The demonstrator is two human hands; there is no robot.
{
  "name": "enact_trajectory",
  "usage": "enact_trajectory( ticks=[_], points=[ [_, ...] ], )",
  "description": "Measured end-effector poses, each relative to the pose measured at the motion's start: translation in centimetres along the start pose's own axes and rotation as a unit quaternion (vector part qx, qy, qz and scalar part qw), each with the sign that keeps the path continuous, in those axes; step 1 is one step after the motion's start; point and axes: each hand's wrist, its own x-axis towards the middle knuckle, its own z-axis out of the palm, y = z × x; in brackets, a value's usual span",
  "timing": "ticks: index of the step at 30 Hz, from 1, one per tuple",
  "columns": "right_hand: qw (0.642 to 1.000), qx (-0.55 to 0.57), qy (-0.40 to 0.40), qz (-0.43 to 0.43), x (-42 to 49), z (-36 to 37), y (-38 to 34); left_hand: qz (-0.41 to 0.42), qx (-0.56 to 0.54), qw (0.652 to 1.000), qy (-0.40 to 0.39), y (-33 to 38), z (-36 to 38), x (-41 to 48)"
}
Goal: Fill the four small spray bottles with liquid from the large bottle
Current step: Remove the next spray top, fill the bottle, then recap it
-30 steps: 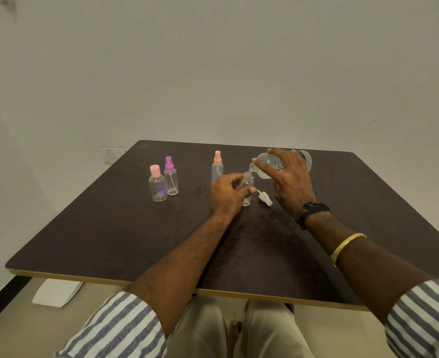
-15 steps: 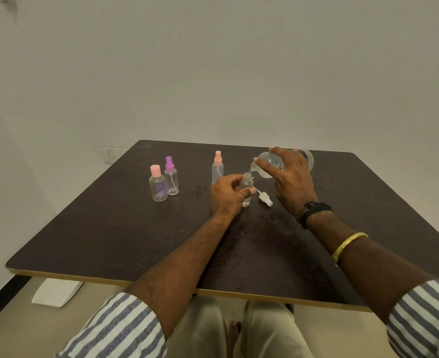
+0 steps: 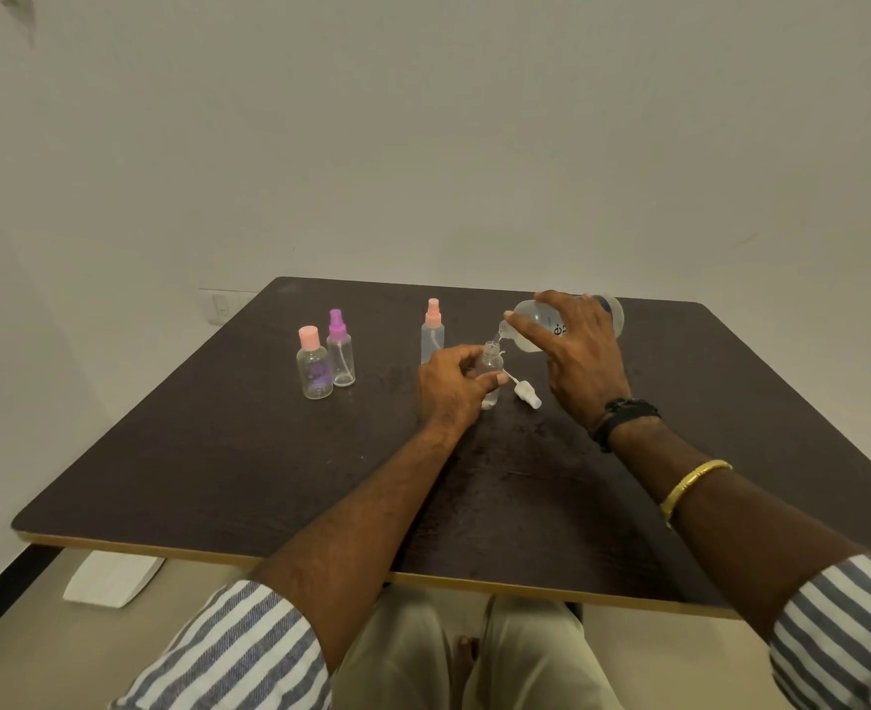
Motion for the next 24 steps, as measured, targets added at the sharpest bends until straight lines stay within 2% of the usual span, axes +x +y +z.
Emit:
enact_trajectory(
  ticks=[24],
  points=[
    [1.0, -0.006, 0.001, -0.012, 0.11, -0.04, -0.48, -0.001, -0.003, 1.0, -0.006, -0.05, -0.38, -0.22]
  ],
)
